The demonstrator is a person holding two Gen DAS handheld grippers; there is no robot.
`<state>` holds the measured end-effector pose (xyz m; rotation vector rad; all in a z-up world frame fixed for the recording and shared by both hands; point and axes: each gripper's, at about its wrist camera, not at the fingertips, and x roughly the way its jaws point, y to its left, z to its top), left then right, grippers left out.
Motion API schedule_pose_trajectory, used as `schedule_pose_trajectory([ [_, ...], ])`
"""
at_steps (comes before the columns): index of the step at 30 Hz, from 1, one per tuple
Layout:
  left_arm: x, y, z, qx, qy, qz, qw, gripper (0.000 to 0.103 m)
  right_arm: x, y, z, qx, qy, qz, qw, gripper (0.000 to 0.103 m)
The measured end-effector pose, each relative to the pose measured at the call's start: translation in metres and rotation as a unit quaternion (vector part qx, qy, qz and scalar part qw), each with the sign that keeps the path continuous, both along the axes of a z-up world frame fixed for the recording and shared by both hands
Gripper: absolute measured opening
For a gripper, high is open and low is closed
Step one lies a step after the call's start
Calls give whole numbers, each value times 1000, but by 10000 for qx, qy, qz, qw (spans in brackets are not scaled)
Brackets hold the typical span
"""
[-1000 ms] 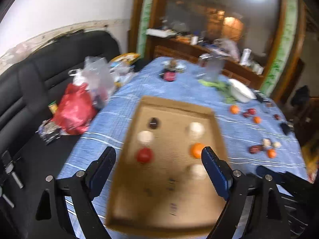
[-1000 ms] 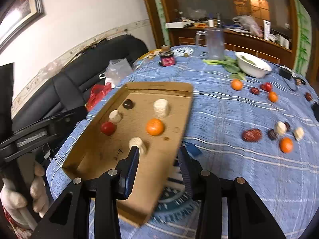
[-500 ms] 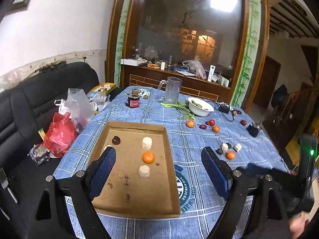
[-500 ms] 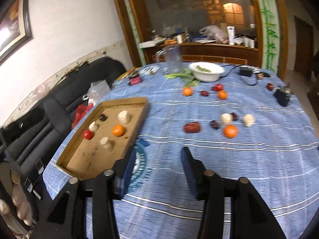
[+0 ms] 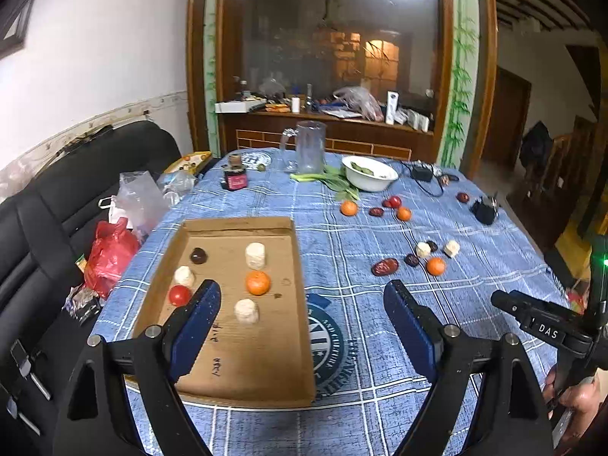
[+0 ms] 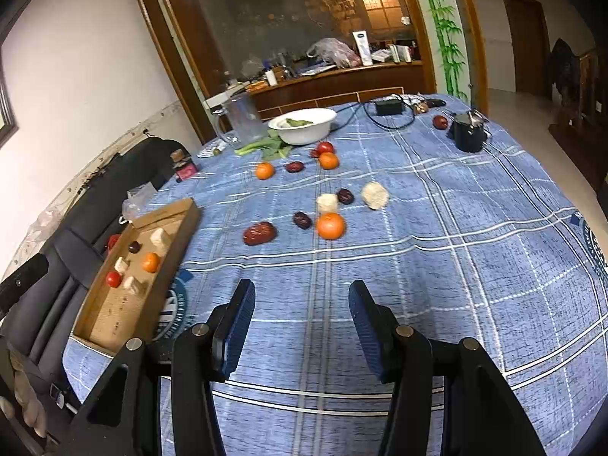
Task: Organize fruits
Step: 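Withdraw both grippers from the box back toward the fruit row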
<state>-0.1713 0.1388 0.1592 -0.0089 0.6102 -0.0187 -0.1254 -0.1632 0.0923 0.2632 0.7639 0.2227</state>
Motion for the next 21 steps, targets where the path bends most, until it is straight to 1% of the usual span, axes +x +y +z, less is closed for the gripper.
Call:
schedule_pose_trajectory([
  [6, 13, -19, -6, 352, 44, -27, 9994, 87, 13, -13, -11, -1, 189, -30, 9998, 55],
  [11, 19, -27, -13, 622, 34, 35, 9981, 87, 20, -15, -17, 17, 236, -2, 9997, 55],
  [17, 28, -35, -22, 755, 171, -17, 9970, 87, 26, -17, -29, 72, 378, -10, 9993, 55],
  [21, 35, -37, -27, 764, 261, -31, 9967, 87, 31, -17, -31, 67, 416, -13, 9991, 55],
])
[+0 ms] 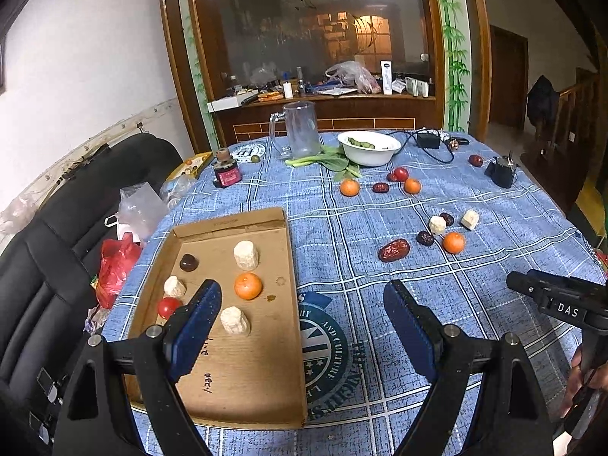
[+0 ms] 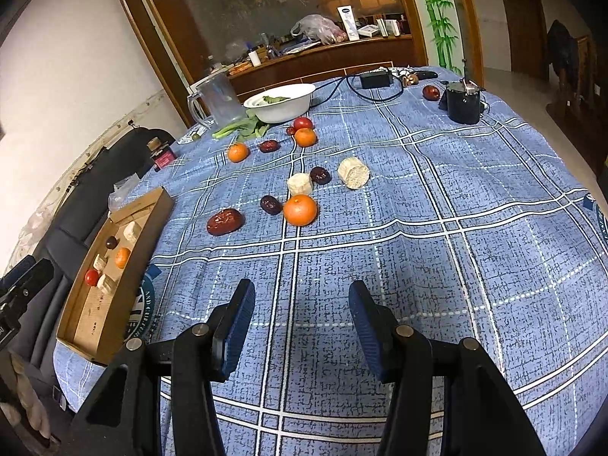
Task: Organize fruits
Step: 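Withdraw both grippers from the box back toward the fruit row, then grasp the large dark red date with the left gripper while the right grasps an orange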
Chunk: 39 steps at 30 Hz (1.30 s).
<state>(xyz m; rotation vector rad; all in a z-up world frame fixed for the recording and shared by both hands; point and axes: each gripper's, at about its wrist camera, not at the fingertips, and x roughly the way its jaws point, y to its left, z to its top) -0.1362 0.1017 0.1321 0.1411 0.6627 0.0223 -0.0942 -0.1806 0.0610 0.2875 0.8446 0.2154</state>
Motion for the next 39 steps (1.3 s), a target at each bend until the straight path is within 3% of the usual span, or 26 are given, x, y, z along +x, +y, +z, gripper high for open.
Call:
schedule_pose_trajectory([
  [11, 27, 3, -21, -226, 368, -85, 9990, 87, 19, 5, -11, -56, 165, 94, 9998, 55],
  [17, 61, -9, -34, -222, 572, -356, 9975, 87, 45, 5, -13, -166, 280, 95, 9994, 55],
  [22, 97, -24, -52, -446, 1024, -559, 9922, 87, 74, 8, -17, -94, 415, 128, 9990, 55],
  [24, 110, -29, -59, -554, 1146, -665, 9896, 84, 86, 11, -20, -116, 433, 151, 9989, 55],
  [26, 121, -35, -67, -574, 1300, -700, 9874, 68, 96, 13, -23, -140, 457, 172, 9987, 55],
  [28, 134, -39, -77, -758, 1488, -855, 9822, 62, 104, 16, -27, -161, 473, 184, 9986, 55],
  [34, 153, -46, -92, -897, 1590, -945, 9786, 62, 121, 22, -38, -95, 492, 271, 9984, 55],
  [39, 164, -54, -100, -783, 1597, -1041, 9785, 62, 124, 28, -41, -193, 410, 374, 9983, 55],
])
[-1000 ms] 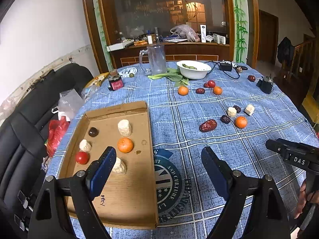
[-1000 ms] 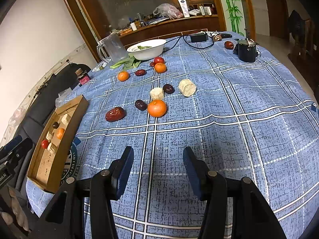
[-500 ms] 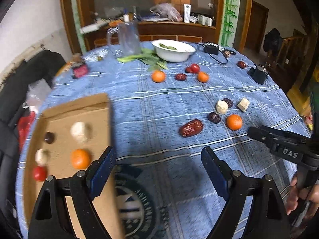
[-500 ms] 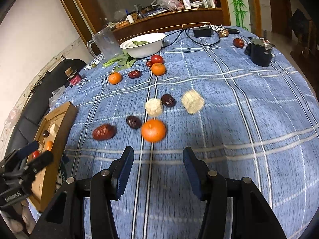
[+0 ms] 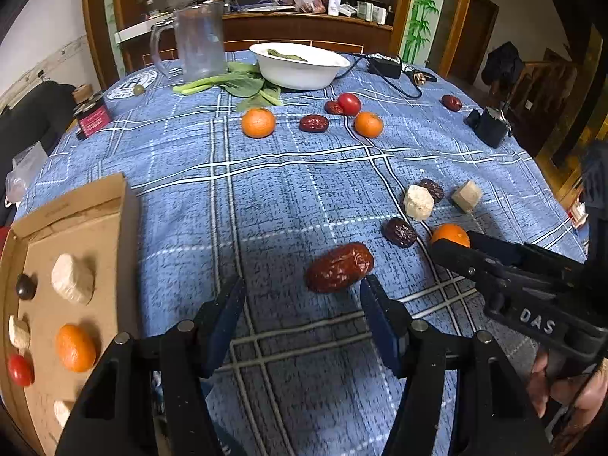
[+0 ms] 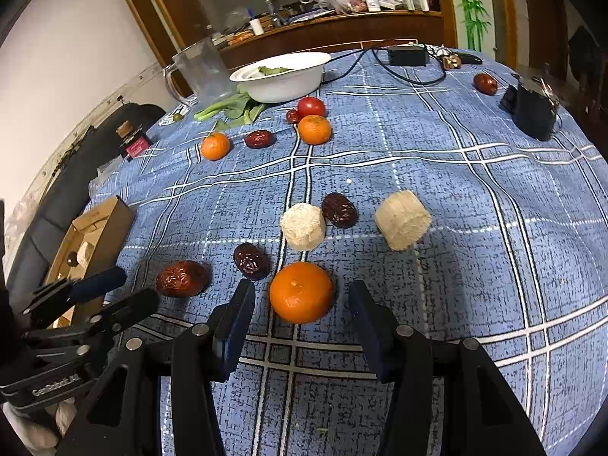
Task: Organize fruits
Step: 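Grasp the large dark red date with the left gripper while the right grasps an orange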
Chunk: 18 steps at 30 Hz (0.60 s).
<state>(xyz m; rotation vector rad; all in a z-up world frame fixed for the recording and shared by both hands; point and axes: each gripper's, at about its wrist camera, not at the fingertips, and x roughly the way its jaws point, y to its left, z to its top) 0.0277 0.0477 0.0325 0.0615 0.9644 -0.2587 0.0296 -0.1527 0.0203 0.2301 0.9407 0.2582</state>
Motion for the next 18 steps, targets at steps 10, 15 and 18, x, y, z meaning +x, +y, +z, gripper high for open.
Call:
schedule_pose_trajectory([
  [10, 14, -18, -20, 211, 19, -235, 9995, 59, -2, 5, 0, -215, -157, 93, 9996, 51],
  [15, 11, -22, -20, 326, -54, -229, 9992, 49, -5, 13, -1, -382, -226, 171, 9989, 47],
  [18, 11, -22, -19, 344, -54, -206, 9992, 33, -5, 13, -1, -458, -251, 140, 9985, 37],
])
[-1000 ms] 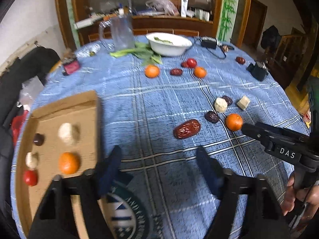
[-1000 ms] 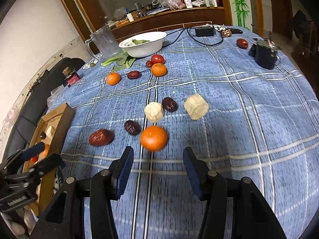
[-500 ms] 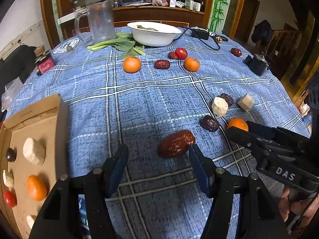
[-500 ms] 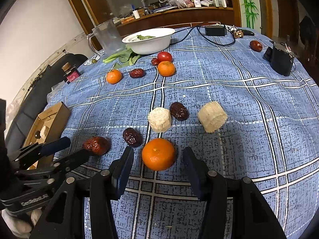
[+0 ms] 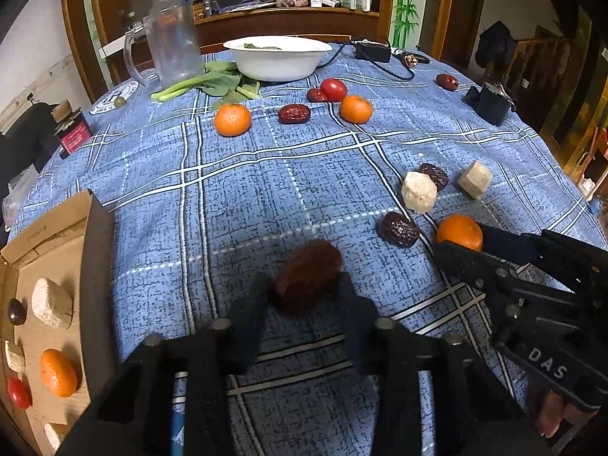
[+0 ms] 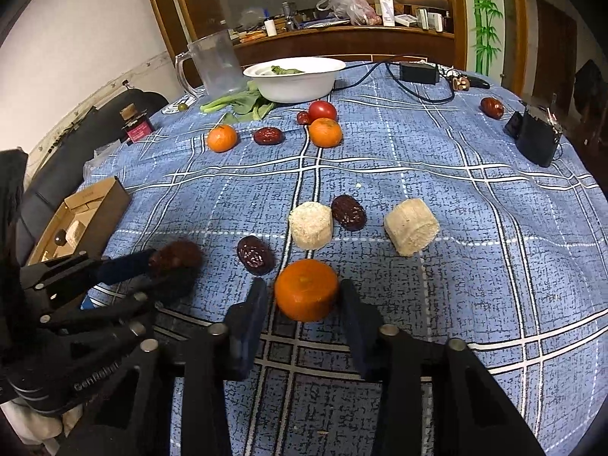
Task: Organize fruits
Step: 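Grasp the large dark red date with the left gripper while the right grasps an orange, then carry the date and orange into the cardboard box and open both grippers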
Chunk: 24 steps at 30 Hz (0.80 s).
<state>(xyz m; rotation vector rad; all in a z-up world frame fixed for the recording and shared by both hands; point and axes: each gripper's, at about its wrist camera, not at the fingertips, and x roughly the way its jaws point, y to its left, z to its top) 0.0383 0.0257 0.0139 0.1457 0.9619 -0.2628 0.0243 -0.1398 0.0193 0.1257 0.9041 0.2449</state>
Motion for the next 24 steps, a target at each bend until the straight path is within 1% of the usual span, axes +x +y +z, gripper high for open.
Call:
schedule_pose_trajectory([
  [1, -1, 2, 0, -44, 22, 20, 10000, 33, 0, -1, 0, 34, 2, -12, 10000, 36],
  [5, -9, 8, 8, -182, 10, 101, 9998, 32, 0, -6, -1, 204, -17, -16, 9998, 36],
  [9, -31, 22, 29, -370, -179, 209, 9989, 31, -2, -8, 1, 293, -71, -57, 9995, 35],
  [11, -41, 31, 38, -464, -240, 259, 9983, 28, -4, -9, 2, 316, -105, -80, 9994, 35],
  [13, -54, 46, 46, -628, -263, 364, 9970, 22, -5, -8, 4, 325, -109, -107, 9994, 35],
  [16, -73, 77, 55, -877, -273, 589, 9940, 22, -12, -4, 13, 325, -212, -93, 9992, 35],
  [18, -83, 98, 59, -955, -311, 781, 9919, 22, -20, 0, 22, 347, -316, -54, 9989, 36],
  [22, -99, 137, 64, -1121, -342, 1193, 9859, 21, -33, 10, 31, 382, -405, 13, 9984, 36],
  [24, -102, 144, 64, -1210, -312, 1202, 9849, 22, -38, 13, 33, 413, -397, 19, 9984, 36],
])
